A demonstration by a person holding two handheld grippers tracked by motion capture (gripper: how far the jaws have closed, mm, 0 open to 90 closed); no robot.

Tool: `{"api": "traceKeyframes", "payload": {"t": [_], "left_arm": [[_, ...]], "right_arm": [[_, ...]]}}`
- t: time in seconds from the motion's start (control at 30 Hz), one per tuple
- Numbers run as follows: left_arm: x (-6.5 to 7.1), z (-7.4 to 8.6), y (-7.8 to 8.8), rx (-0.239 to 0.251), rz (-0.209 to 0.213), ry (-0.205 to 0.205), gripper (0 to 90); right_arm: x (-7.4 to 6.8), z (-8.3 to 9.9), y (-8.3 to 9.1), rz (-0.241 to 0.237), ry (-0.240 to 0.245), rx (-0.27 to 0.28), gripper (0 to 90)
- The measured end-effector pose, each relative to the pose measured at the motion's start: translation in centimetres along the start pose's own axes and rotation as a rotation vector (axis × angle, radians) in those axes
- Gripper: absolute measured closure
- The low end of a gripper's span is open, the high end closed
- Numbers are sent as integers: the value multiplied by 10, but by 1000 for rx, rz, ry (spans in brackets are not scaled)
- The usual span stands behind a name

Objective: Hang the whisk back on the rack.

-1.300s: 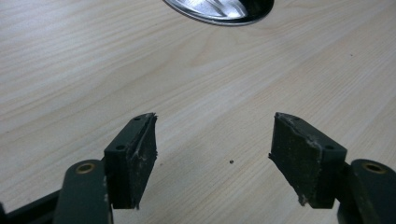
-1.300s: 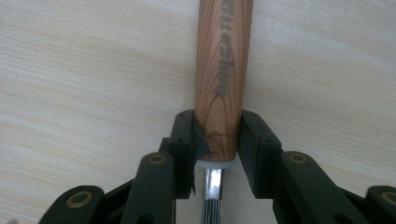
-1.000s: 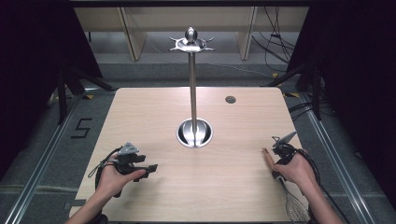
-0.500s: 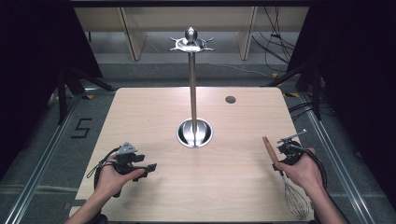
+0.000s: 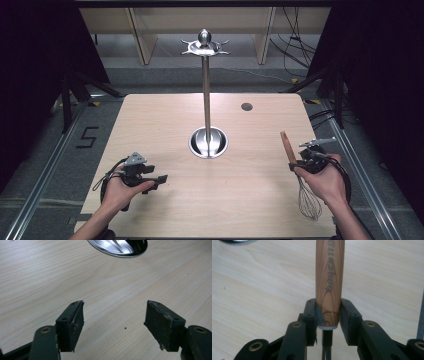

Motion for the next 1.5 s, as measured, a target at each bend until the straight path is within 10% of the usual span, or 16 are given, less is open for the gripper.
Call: {"api": "traceKeyframes", "payload": {"t": [0.97,1.47,1.5], "left_arm": [[-1,0,2,11,-1,0,304],[-2,0,3,17,-1,8,304],[-2,0,3,18,5,9,304]], "right_arm": [[-3,-13,11,-27,152,355,695],[-10,-26,24,-31,118,464,697],[-7,-30,23,-17,180,501,696]]}}
Point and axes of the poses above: each handheld gripper's, and its own axes: y roughly backward along the jaws, z roughly out of its underside, x roughly to its right, the point moved 1 cm from there along -y, roughly forward along the jaws, and after that the axes turned 1 degree about -z, right-handed, at the moved point
